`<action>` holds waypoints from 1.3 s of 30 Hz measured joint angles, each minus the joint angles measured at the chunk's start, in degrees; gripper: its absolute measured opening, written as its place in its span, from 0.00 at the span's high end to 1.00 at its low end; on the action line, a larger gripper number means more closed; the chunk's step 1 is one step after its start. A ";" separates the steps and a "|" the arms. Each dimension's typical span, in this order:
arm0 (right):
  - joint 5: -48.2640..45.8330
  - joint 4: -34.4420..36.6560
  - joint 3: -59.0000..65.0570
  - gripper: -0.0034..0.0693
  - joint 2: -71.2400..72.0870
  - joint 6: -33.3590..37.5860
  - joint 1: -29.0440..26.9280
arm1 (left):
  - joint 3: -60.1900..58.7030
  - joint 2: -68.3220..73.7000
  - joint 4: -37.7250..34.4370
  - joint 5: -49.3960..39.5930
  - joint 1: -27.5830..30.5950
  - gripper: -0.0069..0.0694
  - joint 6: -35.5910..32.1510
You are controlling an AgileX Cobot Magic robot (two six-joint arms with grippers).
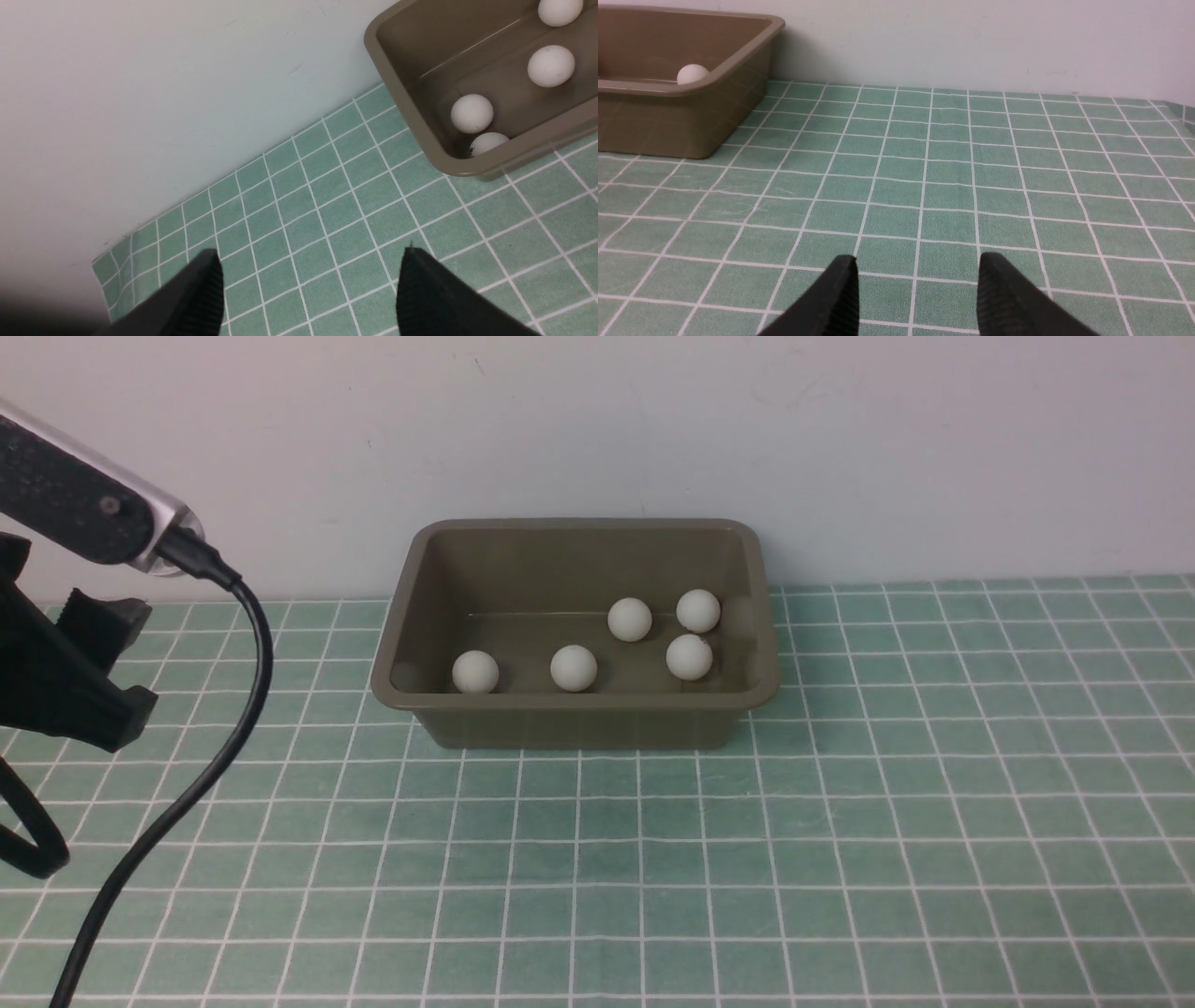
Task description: Put the table tennis balls in the box on the green coffee tablecloth.
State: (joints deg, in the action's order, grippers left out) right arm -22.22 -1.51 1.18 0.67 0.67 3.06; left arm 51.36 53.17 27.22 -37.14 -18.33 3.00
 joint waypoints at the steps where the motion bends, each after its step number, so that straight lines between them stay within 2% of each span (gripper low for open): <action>1: 0.00 0.00 0.00 0.50 0.00 0.00 0.00 | 0.00 0.00 0.00 0.00 0.00 0.32 0.00; 17: 0.00 0.00 0.00 0.50 0.00 0.00 0.00 | 0.00 0.00 -0.30 0.00 0.00 0.32 0.51; 20: 0.00 0.00 0.00 0.50 0.00 0.00 0.00 | 0.00 0.00 -4.20 0.00 0.00 0.32 4.94; 22: 0.00 0.00 0.00 0.50 0.00 0.00 0.00 | 0.00 0.00 -7.47 -0.22 0.00 0.32 10.44; 26: 0.00 0.00 0.00 0.50 0.00 0.02 0.00 | -0.05 0.00 -9.91 -2.37 0.00 0.32 18.63; 28: 0.00 0.00 0.00 0.50 0.00 0.02 0.00 | -0.59 -0.16 -10.13 -3.31 0.65 0.32 20.48; 32: 0.00 0.00 0.00 0.50 0.00 0.02 0.00 | -3.99 -1.49 -10.38 -3.44 4.71 0.32 21.34; 39: 0.00 0.00 0.00 0.50 0.00 0.02 0.00 | -15.91 -9.11 -10.25 -0.83 18.94 0.32 21.66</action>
State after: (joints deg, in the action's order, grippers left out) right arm -22.22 -1.51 1.18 0.67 0.69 3.06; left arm 35.46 44.06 16.97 -37.97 0.61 24.66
